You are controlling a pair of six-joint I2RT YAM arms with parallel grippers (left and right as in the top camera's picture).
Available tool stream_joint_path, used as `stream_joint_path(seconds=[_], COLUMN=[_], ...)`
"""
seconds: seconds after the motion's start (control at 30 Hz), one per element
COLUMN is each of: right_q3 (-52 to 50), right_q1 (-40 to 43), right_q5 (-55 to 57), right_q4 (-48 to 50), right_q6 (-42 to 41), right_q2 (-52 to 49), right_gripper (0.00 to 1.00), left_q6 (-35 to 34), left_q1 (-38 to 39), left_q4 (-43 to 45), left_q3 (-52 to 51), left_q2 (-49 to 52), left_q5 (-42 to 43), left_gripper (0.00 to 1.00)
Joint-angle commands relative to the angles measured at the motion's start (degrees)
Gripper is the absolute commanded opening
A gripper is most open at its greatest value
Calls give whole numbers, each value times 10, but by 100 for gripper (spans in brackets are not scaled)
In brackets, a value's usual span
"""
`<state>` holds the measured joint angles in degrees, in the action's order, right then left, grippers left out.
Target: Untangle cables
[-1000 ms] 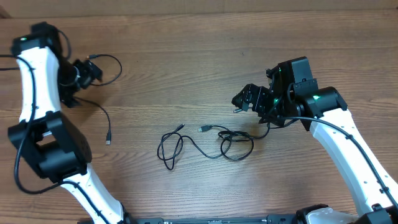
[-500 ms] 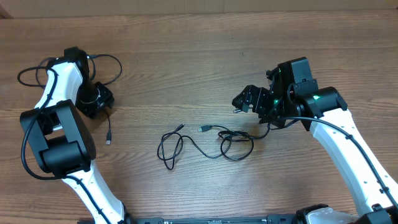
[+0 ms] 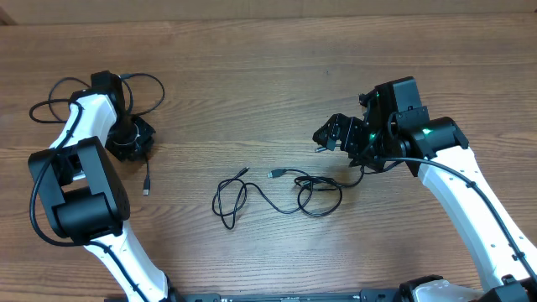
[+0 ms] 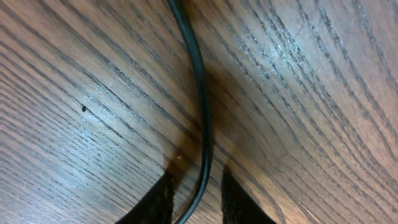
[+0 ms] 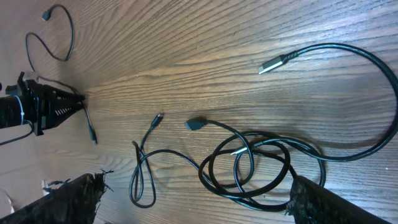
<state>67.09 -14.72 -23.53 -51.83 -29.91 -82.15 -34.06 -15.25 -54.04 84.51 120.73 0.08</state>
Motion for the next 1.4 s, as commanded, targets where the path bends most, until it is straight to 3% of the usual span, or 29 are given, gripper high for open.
stream_joint_path(seconds=[0.0, 0.07, 0.3, 0.63, 0.77, 1.0, 1.03, 1.17, 1.3, 1.37], right_q3=[-3, -3, -3, -3, -3, -3, -3, -3, -3, -3], right_q1=[-2, -2, -2, -2, -2, -2, -2, -2, -2, -2], right_q5=[6, 6, 6, 6, 6, 6, 6, 6, 6, 6], right_q4=[3, 3, 3, 2, 0, -2, -4, -5, -6, -6], right_q6=[4, 4, 4, 3, 4, 3, 3, 3, 4, 3], right_q2=[-3, -3, -3, -3, -3, -3, -3, -3, -3, -3], right_gripper=[96, 96, 96, 96, 96, 96, 96, 96, 96, 96], left_q6=[9, 12, 32, 32, 10, -11, -10, -1, 44, 60], left_q1=[3, 3, 2, 2, 2, 7, 8, 11, 11, 10], left_q4=[11, 17, -25, -161, -128, -23, -20, -22, -36, -47], left_q3=[-24, -23, 29, 306, 377, 365, 365, 365, 365, 365], left_q2=[22, 22, 21, 20, 20, 38, 45, 65, 80, 79], left_q5=[-7, -4, 26, 80, 92, 85, 85, 86, 90, 90], left_gripper=[16, 4, 4, 4, 4, 4, 7, 49, 76, 76])
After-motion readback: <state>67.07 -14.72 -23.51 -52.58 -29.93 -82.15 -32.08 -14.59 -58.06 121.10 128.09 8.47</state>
